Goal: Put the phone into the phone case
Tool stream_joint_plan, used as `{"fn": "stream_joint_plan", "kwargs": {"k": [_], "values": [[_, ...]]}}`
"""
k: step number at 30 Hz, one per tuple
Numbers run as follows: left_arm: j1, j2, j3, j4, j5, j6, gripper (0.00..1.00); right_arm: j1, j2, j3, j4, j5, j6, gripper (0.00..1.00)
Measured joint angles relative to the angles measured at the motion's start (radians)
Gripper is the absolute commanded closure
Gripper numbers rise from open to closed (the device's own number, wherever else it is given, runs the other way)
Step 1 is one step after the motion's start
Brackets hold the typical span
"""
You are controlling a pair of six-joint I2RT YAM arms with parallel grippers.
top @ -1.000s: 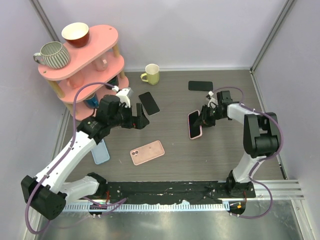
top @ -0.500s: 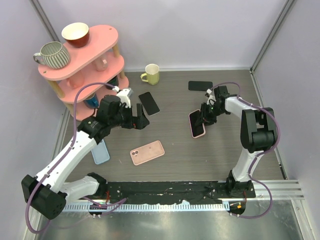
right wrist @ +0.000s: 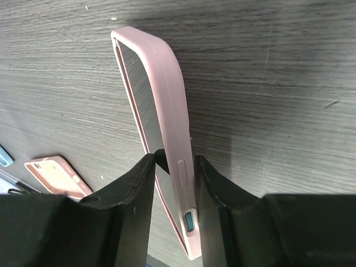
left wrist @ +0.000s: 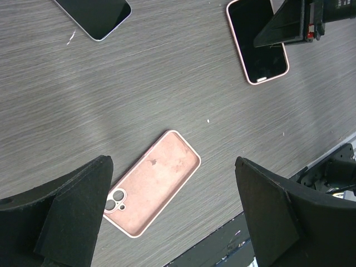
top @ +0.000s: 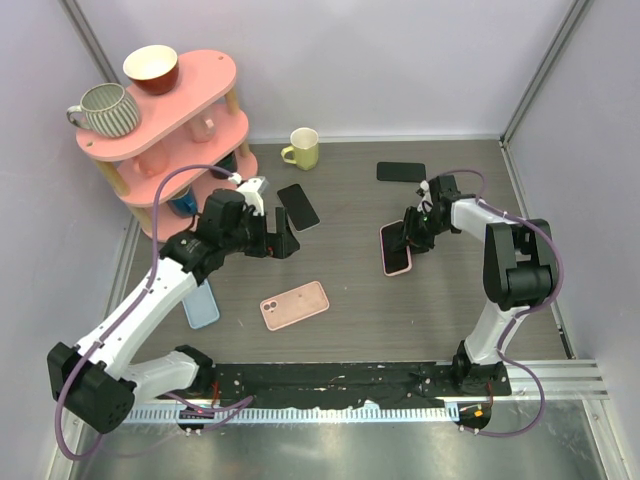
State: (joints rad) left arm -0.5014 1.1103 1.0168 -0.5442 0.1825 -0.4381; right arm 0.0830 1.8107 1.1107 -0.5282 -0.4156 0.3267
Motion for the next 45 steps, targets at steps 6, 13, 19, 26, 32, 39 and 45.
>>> {"fn": "stream_joint_plan", "kwargs": {"k": [6, 13, 19, 26, 32, 39, 45], "values": [[0.0, 0.009, 0.0, 0.0, 0.0, -0.001, 0.05, -0.002, 0.0, -0.004, 0.005, 0.02, -0.003, 0.54], [0.0, 0.027, 0.0, -0.008, -0.016, -0.01, 0.05, -0.013, 0.0, 0.0, -0.008, 0.083, -0.011, 0.43], [0.0, 0.035, 0.0, -0.079, -0.101, -0.096, 0.07, -0.028, -0.022, 0.014, -0.042, 0.233, -0.026, 0.42], [0.0, 0.011, -0.059, -0.124, -0.324, -0.198, 0.1, -0.018, -0.143, -0.015, -0.078, 0.327, -0.002, 0.46], [0.0, 0.121, 0.056, -0.175, -0.524, -0.28, 0.03, 0.102, -0.444, -0.158, -0.008, 0.328, 0.106, 0.4], [0.0, 0.414, 0.351, -0.199, -0.594, -0.32, 0.0, 0.201, -0.671, -0.268, 0.044, 0.333, 0.18, 0.05], [0.0, 0.63, 0.475, -0.19, -0.597, -0.366, 0.0, 0.212, -0.816, -0.381, 0.079, 0.298, 0.224, 0.04]]}}
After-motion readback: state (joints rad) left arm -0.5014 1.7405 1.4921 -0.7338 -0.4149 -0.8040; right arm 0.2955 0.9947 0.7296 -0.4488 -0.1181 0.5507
